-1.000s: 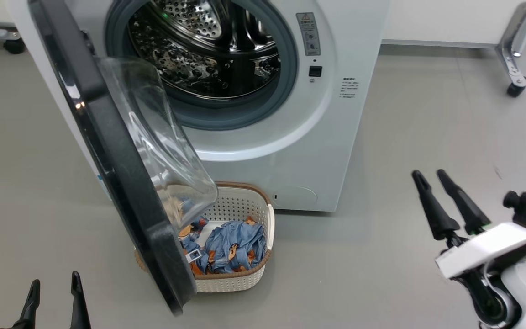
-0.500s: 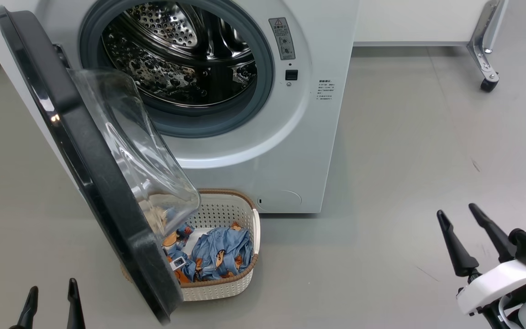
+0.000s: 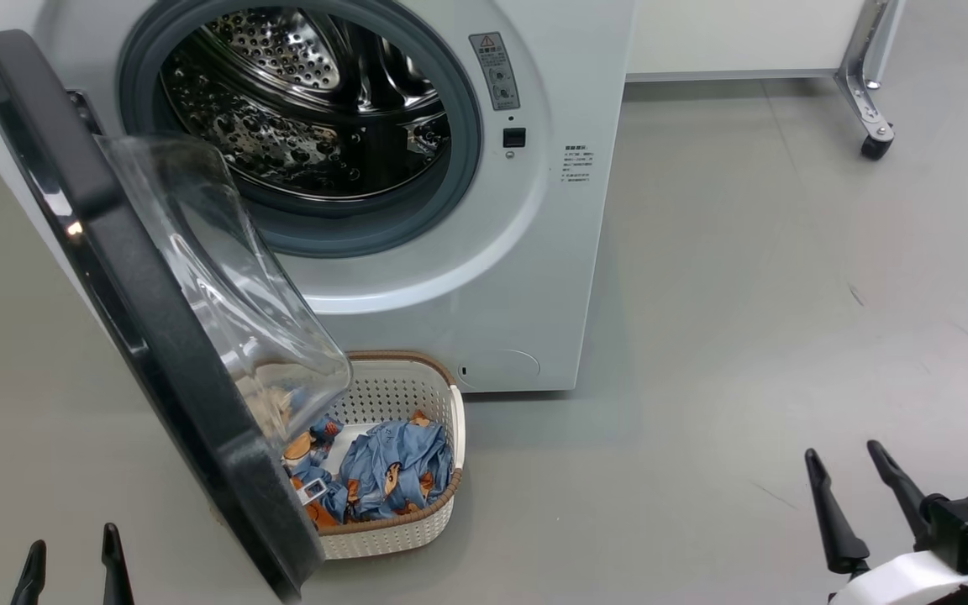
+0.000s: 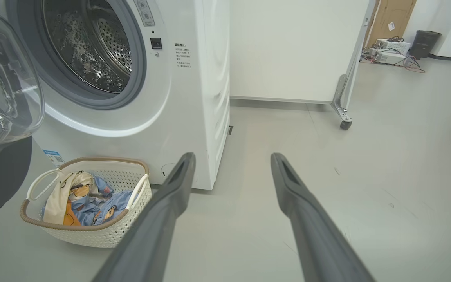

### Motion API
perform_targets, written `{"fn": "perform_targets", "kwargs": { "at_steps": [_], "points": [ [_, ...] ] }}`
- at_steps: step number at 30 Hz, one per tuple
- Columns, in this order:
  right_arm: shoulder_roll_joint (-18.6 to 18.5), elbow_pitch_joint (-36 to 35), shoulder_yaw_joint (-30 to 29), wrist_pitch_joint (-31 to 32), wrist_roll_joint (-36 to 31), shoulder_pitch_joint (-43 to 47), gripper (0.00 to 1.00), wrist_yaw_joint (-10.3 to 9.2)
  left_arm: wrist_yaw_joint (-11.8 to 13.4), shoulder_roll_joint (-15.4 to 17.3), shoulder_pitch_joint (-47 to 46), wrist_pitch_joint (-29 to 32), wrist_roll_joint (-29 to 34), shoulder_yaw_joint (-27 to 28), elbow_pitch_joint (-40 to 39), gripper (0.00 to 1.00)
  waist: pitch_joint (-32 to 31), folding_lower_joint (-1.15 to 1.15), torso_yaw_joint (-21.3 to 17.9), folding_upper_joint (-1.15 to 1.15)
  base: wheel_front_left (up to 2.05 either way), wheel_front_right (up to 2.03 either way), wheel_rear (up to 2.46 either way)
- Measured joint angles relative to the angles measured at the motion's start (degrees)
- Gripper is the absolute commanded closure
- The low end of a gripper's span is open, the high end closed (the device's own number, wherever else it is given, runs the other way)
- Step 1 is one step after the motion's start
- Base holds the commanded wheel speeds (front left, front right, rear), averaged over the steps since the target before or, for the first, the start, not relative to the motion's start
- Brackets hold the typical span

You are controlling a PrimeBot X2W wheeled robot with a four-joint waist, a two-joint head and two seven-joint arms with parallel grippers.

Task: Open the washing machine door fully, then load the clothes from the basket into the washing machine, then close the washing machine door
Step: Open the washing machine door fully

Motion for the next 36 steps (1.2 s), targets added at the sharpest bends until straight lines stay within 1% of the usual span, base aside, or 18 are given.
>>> {"fn": "perform_targets", "kwargs": {
  "at_steps": [2, 5, 7, 15, 16, 17, 18, 19, 24, 27, 36],
  "points": [
    [0.41, -0.14, -1.35, 0.0, -1.13, 0.51, 0.0, -0.26, -0.25, -0.13, -0.01, 0.0, 0.34, 0.3, 0.25, 0.0, 0.06, 0.0, -0.4, 0.0, 0.0, 0.0, 0.0],
    [1.03, -0.46, -4.44, 0.0, -2.66, 1.41, 0.0, -1.27, -0.63, -0.53, -0.1, 0.0, 0.79, 0.36, 0.96, 0.0, 0.18, 0.0, -0.89, 0.0, 0.0, 0.0, 0.0],
    [1.82, -0.57, -6.51, 0.0, -3.61, 2.53, 0.0, -1.29, -0.81, -0.8, -0.24, 0.0, 1.18, 0.47, 1.35, 0.0, 0.29, 0.0, -1.14, 0.0, 0.0, 0.0, 0.0],
    [4.19, -0.52, -9.45, 0.0, -5.47, 4.84, 0.0, -1.27, -1.53, -0.87, -1.88, 0.0, 1.32, 2.49, 4.27, 0.0, 0.52, 0.0, -1.55, 0.0, 0.0, 0.0, 0.0],
    [4.45, -0.53, -9.8, 0.0, -5.67, 4.85, 0.0, -1.25, -1.57, -0.89, -2.15, 0.0, 1.32, 2.6, 4.81, 0.08, 0.55, 0.0, -1.58, 0.0, 0.0, 0.0, 0.0],
    [4.75, -0.53, -10.1, 0.0, -5.79, 4.87, 0.0, -1.21, -1.7, -0.93, -2.4, 0.0, 1.31, 2.72, 5.23, 0.42, 0.58, 0.0, -1.6, 0.0, 0.0, 0.0, 0.0],
    [5.04, -0.53, -10.38, 0.0, -6.1, 4.93, 0.0, -1.15, -1.75, -0.97, -2.57, 0.0, 1.29, 2.81, 5.53, 0.6, 0.61, 0.0, -1.61, 0.0, 0.0, 0.0, 0.0],
    [5.31, -0.55, -10.61, 0.0, -6.32, 5.01, 0.0, -1.09, -1.75, -0.97, -2.71, 0.0, 1.29, 2.89, 5.94, 1.0, 0.64, 0.0, -1.61, 0.0, 0.0, 0.0, 0.0],
    [6.08, -0.59, -11.92, 0.0, -7.22, 5.86, 0.0, -0.08, -1.8, -1.11, -3.84, 0.0, 0.97, 4.3, 7.51, 1.0, 0.8, 0.0, -1.57, 0.0, 0.0, 0.0, 0.0],
    [6.83, -0.88, -12.8, 0.0, -8.15, 5.86, 0.0, 0.19, -1.81, -1.16, -4.48, 0.0, 0.73, 5.79, 8.64, 1.0, 0.91, 0.0, -1.47, 0.0, 0.0, 0.0, 0.0],
    [8.18, -1.45, -15.11, 0.0, -9.7, 6.03, 0.0, 1.91, -1.81, -1.27, -7.21, 0.0, -0.2, 8.75, 7.31, 1.0, 1.18, 0.0, -0.84, 0.0, 0.0, 0.0, 0.0]
  ]
}}
